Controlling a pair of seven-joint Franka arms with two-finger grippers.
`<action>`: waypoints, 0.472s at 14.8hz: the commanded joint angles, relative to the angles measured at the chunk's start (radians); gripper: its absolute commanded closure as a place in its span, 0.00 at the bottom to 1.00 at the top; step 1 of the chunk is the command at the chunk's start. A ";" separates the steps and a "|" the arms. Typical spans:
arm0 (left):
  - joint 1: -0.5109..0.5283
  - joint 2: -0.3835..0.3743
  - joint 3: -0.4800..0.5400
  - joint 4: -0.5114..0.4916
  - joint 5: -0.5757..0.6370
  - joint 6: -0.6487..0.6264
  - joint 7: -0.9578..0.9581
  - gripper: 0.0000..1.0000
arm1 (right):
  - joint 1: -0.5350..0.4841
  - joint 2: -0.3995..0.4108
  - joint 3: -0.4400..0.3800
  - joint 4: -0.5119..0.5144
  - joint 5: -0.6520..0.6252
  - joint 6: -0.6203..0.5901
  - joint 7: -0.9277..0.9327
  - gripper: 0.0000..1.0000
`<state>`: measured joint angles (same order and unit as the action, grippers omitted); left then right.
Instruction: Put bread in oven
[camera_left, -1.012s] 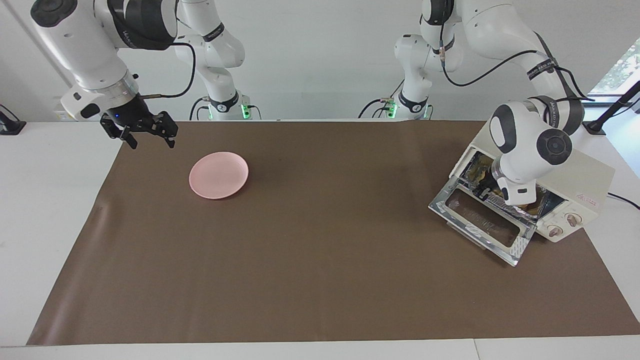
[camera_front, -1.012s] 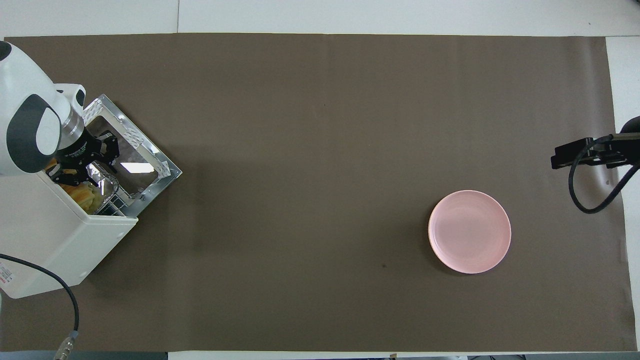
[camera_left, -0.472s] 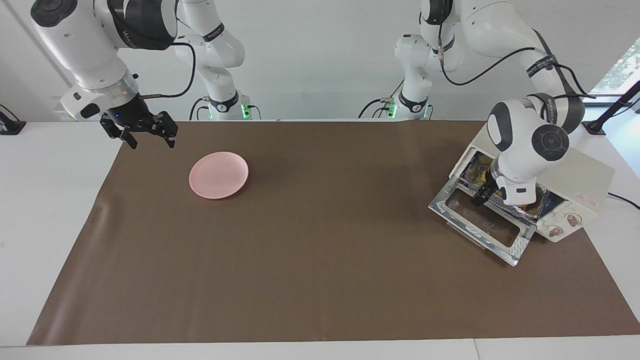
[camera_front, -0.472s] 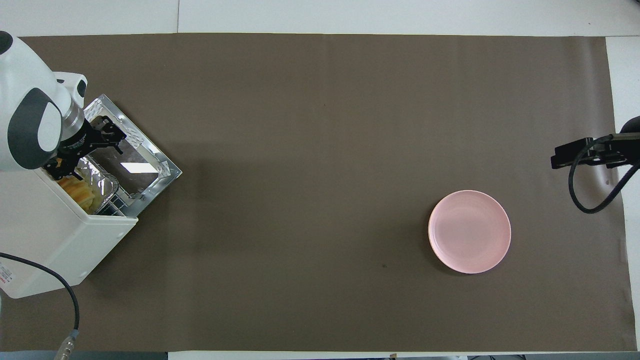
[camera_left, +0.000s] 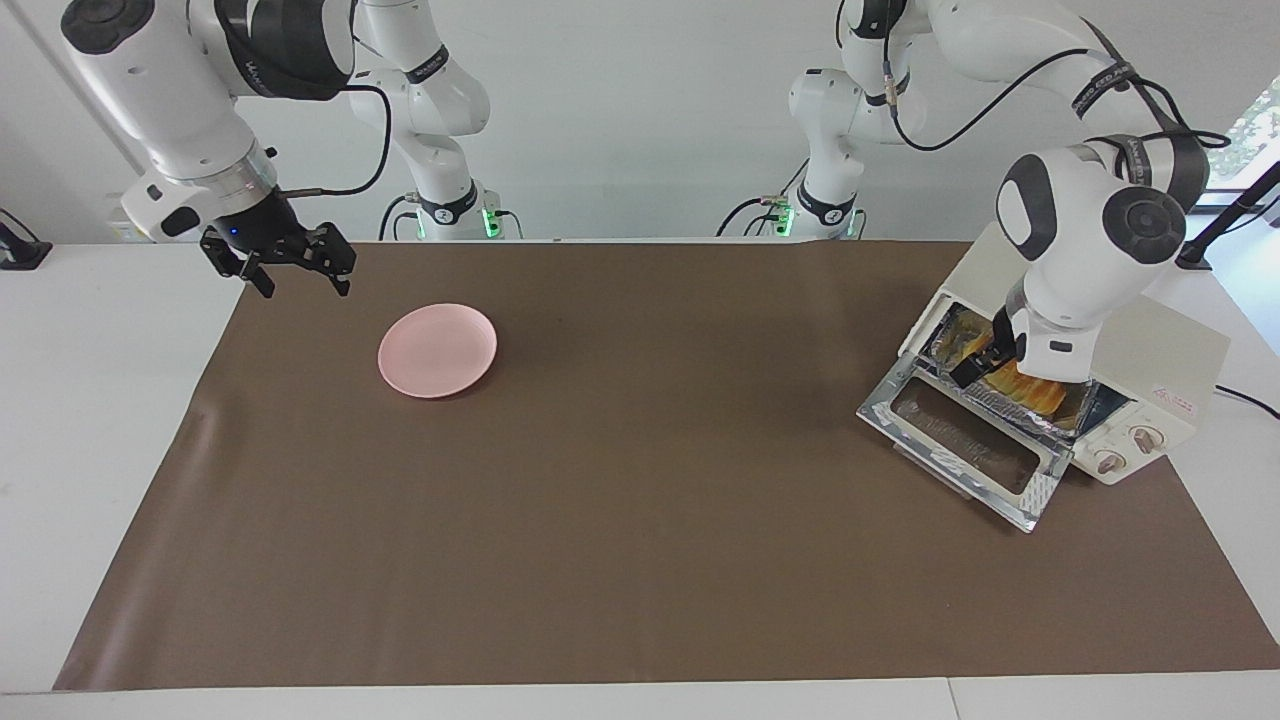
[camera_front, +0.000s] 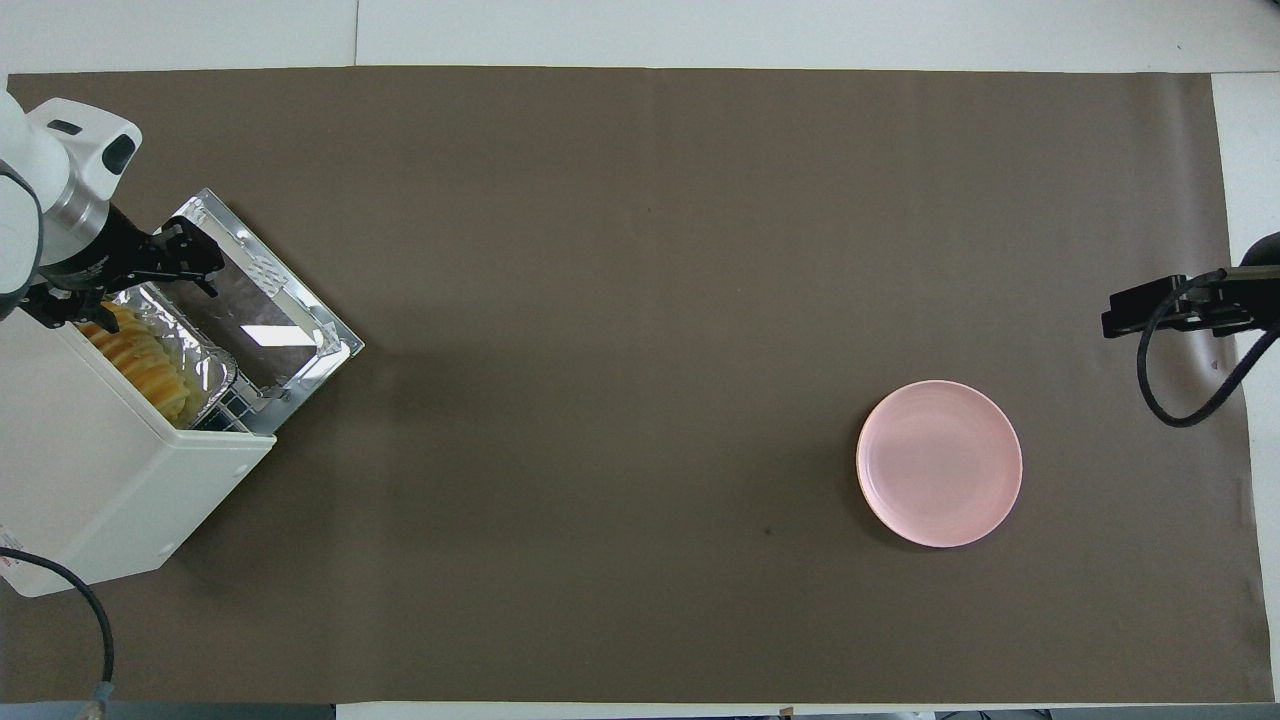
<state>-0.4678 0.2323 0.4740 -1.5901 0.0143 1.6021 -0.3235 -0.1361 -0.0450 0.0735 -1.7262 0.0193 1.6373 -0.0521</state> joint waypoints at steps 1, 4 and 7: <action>-0.008 -0.115 0.002 -0.022 0.010 -0.076 0.098 0.00 | -0.010 -0.012 0.008 -0.006 -0.006 -0.008 -0.025 0.00; 0.001 -0.185 -0.009 -0.028 0.010 -0.120 0.150 0.00 | -0.010 -0.012 0.008 -0.006 -0.006 -0.008 -0.025 0.00; 0.151 -0.247 -0.151 -0.054 0.010 -0.163 0.242 0.00 | -0.010 -0.012 0.008 -0.004 -0.006 -0.008 -0.025 0.00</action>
<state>-0.4283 0.0359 0.4361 -1.5947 0.0143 1.4562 -0.1423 -0.1361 -0.0450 0.0735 -1.7262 0.0193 1.6373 -0.0521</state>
